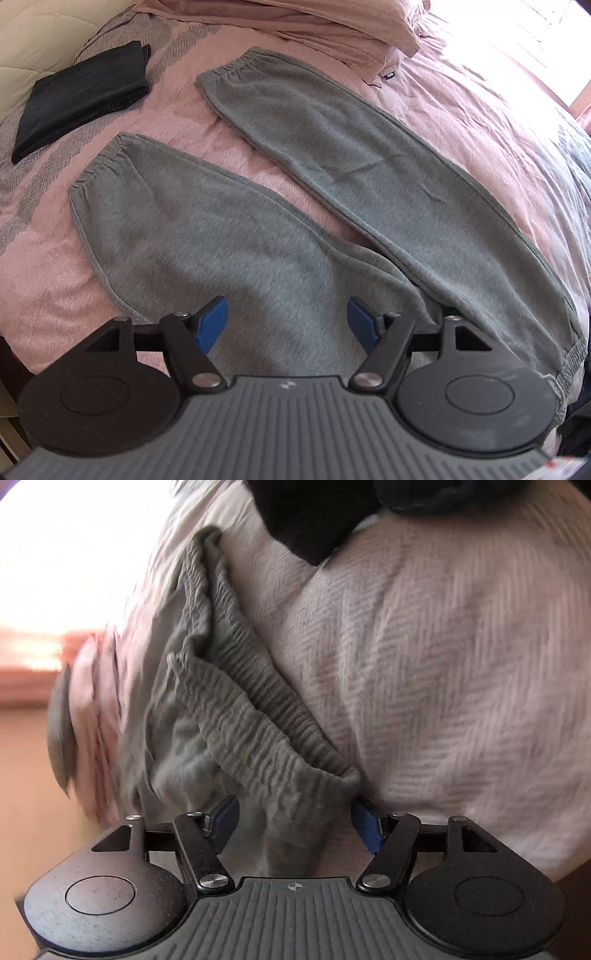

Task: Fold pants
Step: 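Pull the waistband with the right gripper to straighten both legs flat, then grasp a leg cuff with the left gripper while right releases the waistband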

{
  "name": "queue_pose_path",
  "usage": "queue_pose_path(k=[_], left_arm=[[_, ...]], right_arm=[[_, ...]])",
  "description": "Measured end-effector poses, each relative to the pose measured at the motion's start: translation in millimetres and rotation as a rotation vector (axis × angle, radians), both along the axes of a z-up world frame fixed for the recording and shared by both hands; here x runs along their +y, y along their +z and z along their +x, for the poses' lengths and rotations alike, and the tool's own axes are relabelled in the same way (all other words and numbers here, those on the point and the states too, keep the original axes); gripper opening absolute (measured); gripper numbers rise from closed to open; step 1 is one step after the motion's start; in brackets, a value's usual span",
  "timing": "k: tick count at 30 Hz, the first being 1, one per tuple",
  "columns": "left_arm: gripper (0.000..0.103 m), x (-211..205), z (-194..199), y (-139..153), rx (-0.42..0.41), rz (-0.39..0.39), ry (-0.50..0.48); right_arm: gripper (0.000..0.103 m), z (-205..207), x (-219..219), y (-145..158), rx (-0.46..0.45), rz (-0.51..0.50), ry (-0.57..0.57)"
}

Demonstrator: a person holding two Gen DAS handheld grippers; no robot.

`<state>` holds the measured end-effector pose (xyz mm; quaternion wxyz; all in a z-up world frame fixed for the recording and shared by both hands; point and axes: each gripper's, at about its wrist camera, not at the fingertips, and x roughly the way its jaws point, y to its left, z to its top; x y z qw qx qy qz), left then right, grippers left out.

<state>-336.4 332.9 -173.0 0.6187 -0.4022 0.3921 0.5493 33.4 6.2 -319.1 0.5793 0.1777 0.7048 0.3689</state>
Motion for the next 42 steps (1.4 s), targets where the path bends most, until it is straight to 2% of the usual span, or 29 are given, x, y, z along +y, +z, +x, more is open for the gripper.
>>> queue_pose_path(k=[2,3,4,5,7,9,11,12,14,15,16,18,21,24,29,30,31,32,33,36,38,39,42], left_arm=[[0.068,1.4,-5.7,-2.7,-0.001,-0.013,-0.007],[0.068,2.4,-8.8,-3.9,0.000,-0.015,-0.012],[0.068,3.6,-12.8,-4.7,0.000,-0.016,-0.020],[0.068,4.4,-16.9,-5.8,0.003,-0.015,-0.031],[0.068,5.8,-30.0,-7.8,0.016,-0.006,-0.050],[0.068,9.4,-49.9,-13.5,0.016,-0.016,-0.044],[0.068,14.1,-74.0,-21.8,0.017,-0.039,-0.021],[0.068,16.3,-86.1,-25.3,0.019,-0.046,-0.007],[0.068,23.0,-118.3,-29.9,0.022,-0.054,0.025],[0.068,26.4,-135.2,-30.8,0.026,-0.050,0.045],[0.068,31.1,-151.9,-31.4,0.026,-0.042,0.065],[0.068,43.0,-186.4,-36.6,0.025,-0.033,0.119],[0.068,65.3,-237.4,-53.4,-0.009,-0.018,0.234],[0.068,89.5,-275.5,-77.8,-0.084,-0.008,0.345],[0.065,121.0,-303.1,-126.4,-0.229,-0.011,0.466],[0.058,124.4,-304.6,-132.9,-0.240,0.000,0.478],[0.022,126.5,-304.5,-134.4,-0.243,0.022,0.465],[0.002,127.3,-303.9,-131.2,-0.238,0.042,0.434],[0.004,125.5,-304.4,-122.3,-0.221,0.067,0.404],[0.006,102.2,-320.4,-72.7,-0.188,0.214,0.305],[0.006,85.5,-333.9,-51.9,-0.134,0.251,0.236],[0.006,80.0,-337.8,-50.8,-0.082,0.251,0.222],[0.008,75.8,-348.0,-84.5,0.000,0.141,0.266]], right_arm=[[0.051,-3.0,-1.0,-9.3,0.056,0.005,-0.136],[0.023,-6.1,-5.7,-11.4,0.094,-0.004,-0.217],[0.017,-10.4,-10.9,-8.0,0.111,-0.022,-0.276],[0.016,-13.6,-13.9,3.6,0.091,-0.049,-0.300],[0.015,-17.9,-17.3,41.0,-0.037,-0.081,-0.287],[0.015,-18.2,-20.0,57.4,-0.104,-0.137,-0.307],[0.016,-21.1,-5.8,51.9,-0.141,-0.204,-0.275],[0.020,-19.6,2.6,46.2,-0.154,-0.249,-0.254],[0.030,-17.1,13.8,40.6,-0.138,-0.312,-0.286],[0.035,-18.4,13.8,41.3,-0.123,-0.318,-0.327],[0.046,-21.0,12.5,43.6,-0.115,-0.311,-0.371],[0.059,-31.2,8.3,47.7,-0.117,-0.291,-0.429],[0.060,-49.5,1.4,49.7,-0.137,-0.318,-0.469],[0.060,-72.5,4.1,57.3,-0.175,-0.349,-0.485],[0.060,-105.4,-2.4,59.0,-0.204,-0.360,-0.515],[0.060,-110.9,-3.9,59.7,-0.210,-0.368,-0.519],[0.060,-117.7,-6.4,60.5,-0.214,-0.372,-0.522],[0.060,-121.5,-6.2,59.8,-0.216,-0.372,-0.524],[0.060,-125.3,-7.2,59.5,-0.219,-0.372,-0.528],[0.060,-133.2,-12.0,61.3,-0.231,-0.360,-0.543],[0.060,-133.1,-12.5,61.5,-0.236,-0.348,-0.542],[0.060,-132.2,-13.0,61.4,-0.238,-0.342,-0.543],[0.060,-124.9,-14.0,55.8,-0.230,-0.314,-0.538]])
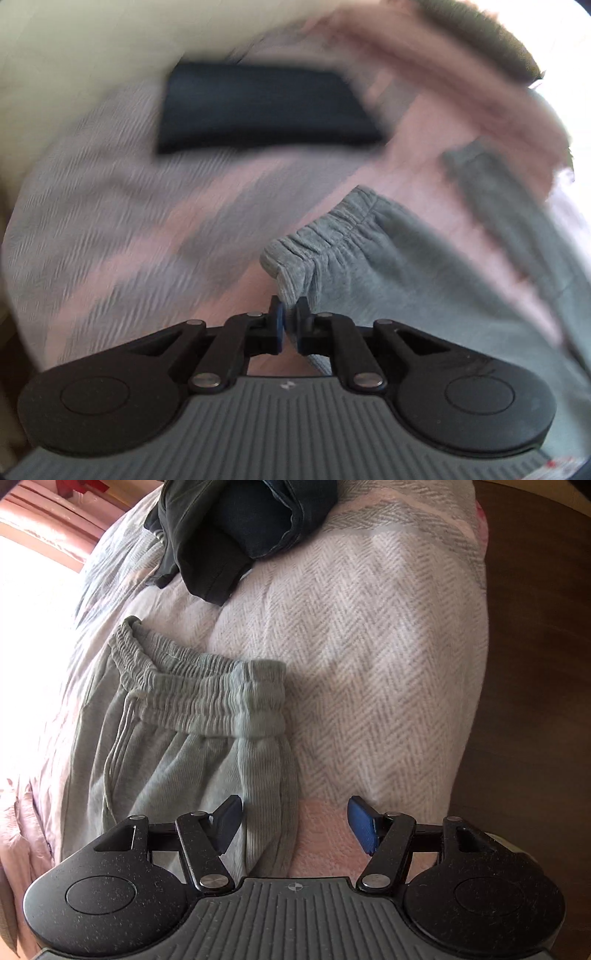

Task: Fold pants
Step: 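Grasp a leg cuff with the left gripper while right releases the waistband, then lay the held leg beside the other leg with the left gripper, release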

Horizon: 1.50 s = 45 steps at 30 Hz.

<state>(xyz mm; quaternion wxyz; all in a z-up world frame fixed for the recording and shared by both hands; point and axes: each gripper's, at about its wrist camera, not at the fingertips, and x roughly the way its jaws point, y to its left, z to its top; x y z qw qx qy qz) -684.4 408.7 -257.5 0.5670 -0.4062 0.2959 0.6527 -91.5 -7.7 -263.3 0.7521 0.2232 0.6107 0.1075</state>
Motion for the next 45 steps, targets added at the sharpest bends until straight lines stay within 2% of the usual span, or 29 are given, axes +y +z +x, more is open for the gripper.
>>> queue_pose_path(k=[1,3,5,6,7,9,10,11,12,13,14,15,16,18,19,21,23,25,27,28,30,32,33,35,38,41,45], left_arm=[[0.010,1.0,3.3,-16.0,0.029,-0.043,0.021],[0.015,2.8,15.7,-33.4,0.103,-0.067,0.028],[0.018,1.2,29.7,-33.2,0.186,-0.060,0.022],[0.025,0.4,35.2,-29.9,0.212,-0.053,0.011],[0.031,-1.7,38.4,-26.7,0.224,-0.044,-0.003],[0.032,-5.2,40.3,-20.3,0.240,-0.044,-0.015],[0.032,-7.2,42.4,-17.2,0.255,-0.052,-0.016],[0.032,-9.9,44.3,-13.5,0.265,-0.061,-0.015],[0.032,-12.8,45.8,-9.4,0.274,-0.068,-0.010],[0.033,-15.2,46.1,-4.9,0.281,-0.072,-0.003],[0.033,-18.1,47.4,1.0,0.289,-0.072,0.000],[0.034,-19.5,50.0,6.7,0.301,-0.071,-0.005],[0.034,-21.7,54.4,12.8,0.314,-0.064,-0.023],[0.039,-26.5,69.8,25.1,0.324,-0.025,-0.100],[0.043,-27.3,81.2,27.5,0.319,-0.003,-0.157],[0.048,-31.3,107.9,27.6,0.274,0.015,-0.278],[0.048,-35.8,139.9,18.4,0.226,0.005,-0.398],[0.049,-41.3,167.7,3.7,0.172,-0.040,-0.481],[0.050,-51.6,185.2,-13.8,0.142,-0.095,-0.536],[0.050,-58.3,190.4,-23.2,0.161,-0.131,-0.552],[0.050,-75.9,188.1,-25.6,0.186,-0.131,-0.557],[0.054,-90.4,179.6,-20.2,0.176,-0.173,-0.533],[0.057,-95.5,174.8,-17.6,0.177,-0.215,-0.519],[0.057,-108.8,168.3,-7.7,0.185,-0.247,-0.503],[0.057,-132.4,170.7,10.1,0.243,-0.290,-0.514],[0.058,-154.9,179.6,46.4,0.230,-0.235,-0.528],[0.069,-176.2,207.8,102.2,0.168,-0.129,-0.531]], right_arm=[[0.060,3.1,-0.4,-2.8,0.002,0.014,0.002],[0.060,10.3,-1.5,-8.4,-0.001,0.054,0.010],[0.061,18.1,-2.4,-12.7,-0.007,0.079,0.022],[0.061,22.0,-3.0,-14.7,-0.016,0.095,0.023],[0.061,25.4,-3.9,-16.4,-0.026,0.112,0.023],[0.061,31.0,-4.4,-22.4,-0.042,0.127,0.016],[0.052,32.2,-3.2,-26.2,-0.043,0.137,0.017],[0.028,33.2,0.9,-26.6,-0.052,0.114,0.048],[0.017,35.0,10.0,-22.0,-0.079,0.046,0.137],[0.017,33.7,15.0,-15.4,-0.116,-0.006,0.184],[0.018,32.4,18.3,-9.9,-0.132,-0.042,0.209],[0.026,30.4,23.7,-2.1,-0.156,-0.100,0.246],[0.047,29.0,29.0,5.5,-0.171,-0.170,0.269],[0.066,21.0,42.3,26.8,-0.206,-0.346,0.279],[0.066,12.8,50.3,38.7,-0.267,-0.366,0.308],[0.066,-12.3,71.9,56.2,-0.402,-0.320,0.444],[0.066,-45.5,103.4,57.5,-0.467,-0.282,0.641],[0.066,-80.2,129.3,45.9,-0.506,-0.269,0.805],[0.066,-109.3,142.1,28.4,-0.512,-0.279,0.928],[0.066,-121.2,149.6,11.5,-0.478,-0.307,1.005],[0.067,-140.9,146.7,-13.7,-0.412,-0.385,1.125],[0.067,-150.7,132.0,-14.6,-0.453,-0.390,1.176],[0.067,-149.9,126.7,-10.9,-0.435,-0.387,1.184],[0.067,-140.8,118.9,-3.0,-0.363,-0.385,1.181],[0.067,-128.9,111.1,5.9,-0.199,-0.491,1.231],[0.067,-117.6,93.3,41.2,-0.252,-0.437,1.225],[0.068,-101.7,84.3,96.2,-0.293,-0.351,1.216]])
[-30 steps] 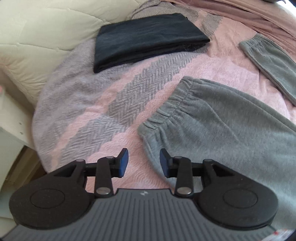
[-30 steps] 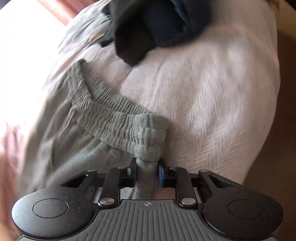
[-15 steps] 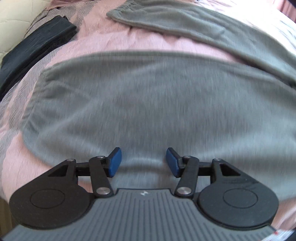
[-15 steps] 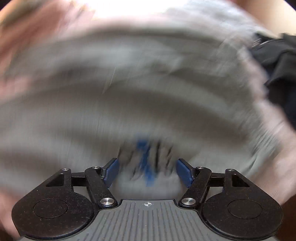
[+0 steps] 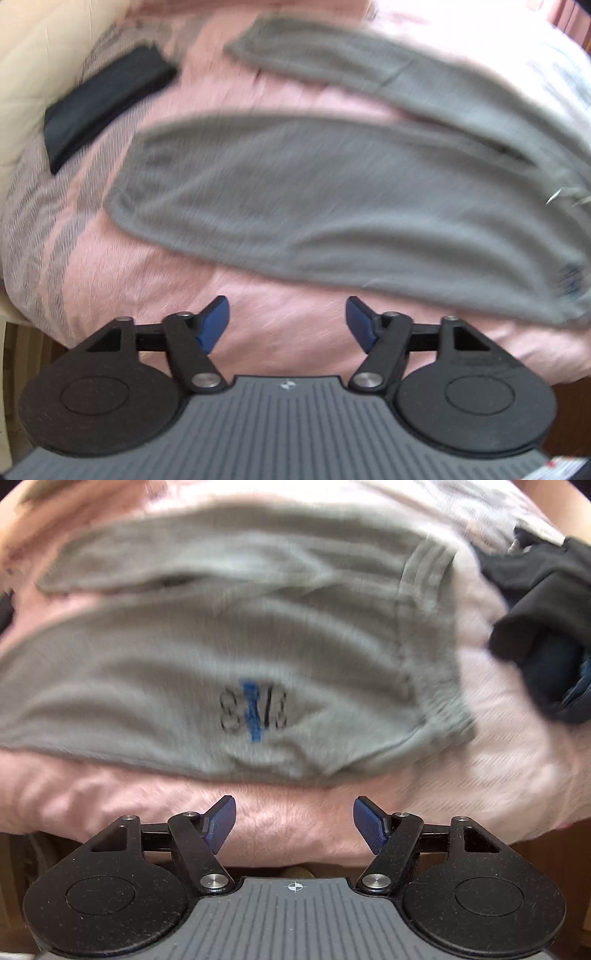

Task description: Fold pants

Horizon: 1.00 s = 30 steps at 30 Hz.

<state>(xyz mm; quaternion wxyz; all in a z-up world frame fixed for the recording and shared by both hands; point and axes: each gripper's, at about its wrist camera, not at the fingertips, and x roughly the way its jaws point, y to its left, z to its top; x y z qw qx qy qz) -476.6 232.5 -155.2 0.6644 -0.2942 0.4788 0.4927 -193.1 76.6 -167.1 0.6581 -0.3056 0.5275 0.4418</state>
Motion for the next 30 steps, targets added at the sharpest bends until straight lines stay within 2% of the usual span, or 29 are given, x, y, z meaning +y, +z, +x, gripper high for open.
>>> queue_pose_path(k=[3,7,13,18,23,30], left_arm=[[0.073,-17.5,21.4,38.2,-0.047,0.067,-0.005],[0.076,-45.1,46.4,80.1,-0.074,0.133,-0.002],[0.078,-93.0,63.0,113.3,-0.092,0.127,0.007],[0.078,-127.3,70.8,130.1,-0.094,0.136,-0.005],[0.079,-152.9,79.2,145.1,-0.082,0.166,-0.033],[0.082,-172.5,85.1,152.0,-0.073,0.182,-0.047]], right_arm=[[0.068,3.6,-7.0,44.9,-0.027,0.102,0.069],[0.069,7.2,-21.1,89.8,-0.050,0.187,0.152],[0.069,-1.4,-44.1,129.4,-0.053,0.247,0.239],[0.069,-5.6,-60.1,142.4,0.027,0.267,0.266],[0.069,-15.8,-73.6,149.6,0.009,0.265,0.313],[0.069,-16.9,-87.2,142.7,0.013,0.242,0.338]])
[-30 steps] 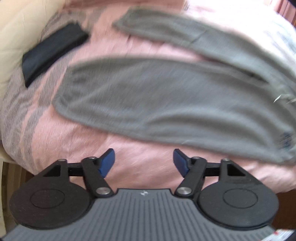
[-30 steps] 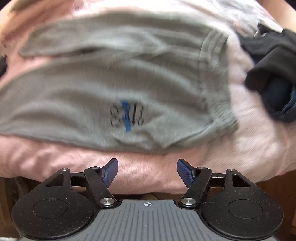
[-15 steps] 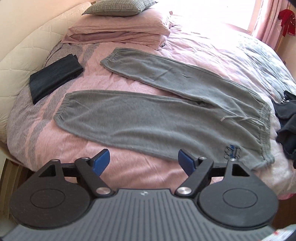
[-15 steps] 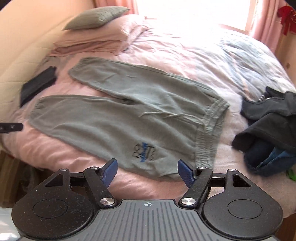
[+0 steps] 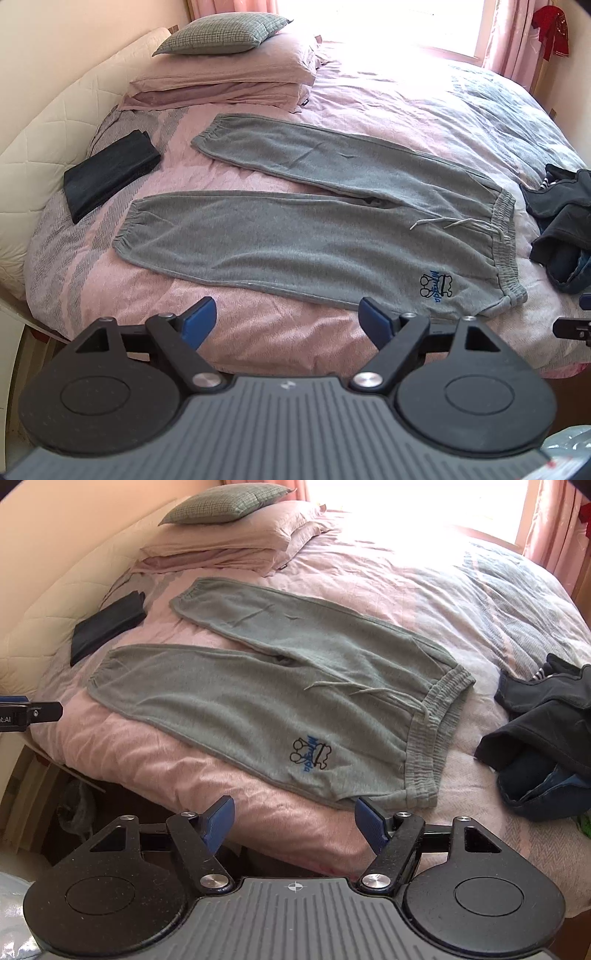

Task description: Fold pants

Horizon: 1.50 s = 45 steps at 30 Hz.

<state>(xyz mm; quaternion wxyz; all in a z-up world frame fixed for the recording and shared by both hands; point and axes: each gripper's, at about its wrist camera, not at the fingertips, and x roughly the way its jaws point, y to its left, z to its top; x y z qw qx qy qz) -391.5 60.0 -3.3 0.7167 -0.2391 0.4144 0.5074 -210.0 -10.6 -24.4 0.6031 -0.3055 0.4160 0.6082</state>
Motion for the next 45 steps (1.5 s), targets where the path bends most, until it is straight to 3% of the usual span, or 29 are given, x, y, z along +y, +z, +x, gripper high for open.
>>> queue_pose_path(k=[19,45], left_arm=[[0.082,-17.4,9.1,-3.6,0.015,-0.008,-0.013],[0.083,-4.5,-9.4,4.6,-0.007,0.014,0.008]], right_arm=[[0.069,12.1,-16.4,-2.9,0.015,-0.003,-0.007],[0.069,-3.3,4.6,1.6,0.016,0.022,0.029]])
